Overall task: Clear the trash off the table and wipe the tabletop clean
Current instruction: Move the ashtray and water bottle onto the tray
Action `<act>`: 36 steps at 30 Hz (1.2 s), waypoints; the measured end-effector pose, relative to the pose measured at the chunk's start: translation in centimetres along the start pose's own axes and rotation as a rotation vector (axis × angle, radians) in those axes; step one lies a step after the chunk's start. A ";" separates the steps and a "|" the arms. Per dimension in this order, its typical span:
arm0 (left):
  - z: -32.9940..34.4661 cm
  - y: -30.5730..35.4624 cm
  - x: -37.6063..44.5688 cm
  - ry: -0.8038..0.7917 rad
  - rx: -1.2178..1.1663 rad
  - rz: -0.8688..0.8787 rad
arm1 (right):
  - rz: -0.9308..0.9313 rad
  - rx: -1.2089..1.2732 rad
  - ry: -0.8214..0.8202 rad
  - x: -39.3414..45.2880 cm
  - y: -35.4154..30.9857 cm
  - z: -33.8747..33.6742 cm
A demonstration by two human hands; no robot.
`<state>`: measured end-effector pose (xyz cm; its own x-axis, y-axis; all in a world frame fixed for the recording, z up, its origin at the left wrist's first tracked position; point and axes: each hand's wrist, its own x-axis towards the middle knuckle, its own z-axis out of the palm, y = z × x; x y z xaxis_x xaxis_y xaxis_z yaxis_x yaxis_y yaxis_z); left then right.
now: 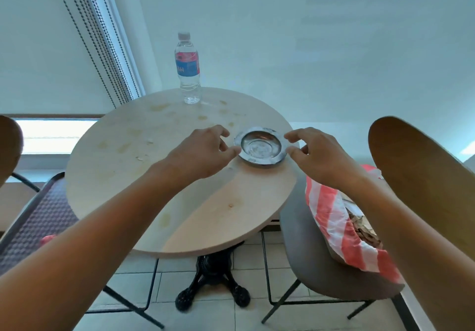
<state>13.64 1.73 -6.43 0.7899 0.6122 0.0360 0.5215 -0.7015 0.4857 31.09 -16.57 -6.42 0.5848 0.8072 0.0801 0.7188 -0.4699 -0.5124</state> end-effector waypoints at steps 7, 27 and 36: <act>0.7 0.2 1.3 -0.064 -0.046 -0.108 | 0.023 0.094 -0.029 2.5 1.4 0.7; 0.0 0.5 0.3 -0.062 -0.287 -0.155 | -0.009 0.256 -0.004 2.1 1.1 0.3; -3.1 0.4 -1.8 0.025 -0.338 -0.195 | -0.091 0.310 -0.012 2.7 -1.7 -0.9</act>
<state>11.44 1.51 -3.56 0.6763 0.7336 -0.0660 0.5217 -0.4139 0.7460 31.76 -13.93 -4.61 0.5177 0.8458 0.1286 0.6184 -0.2661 -0.7394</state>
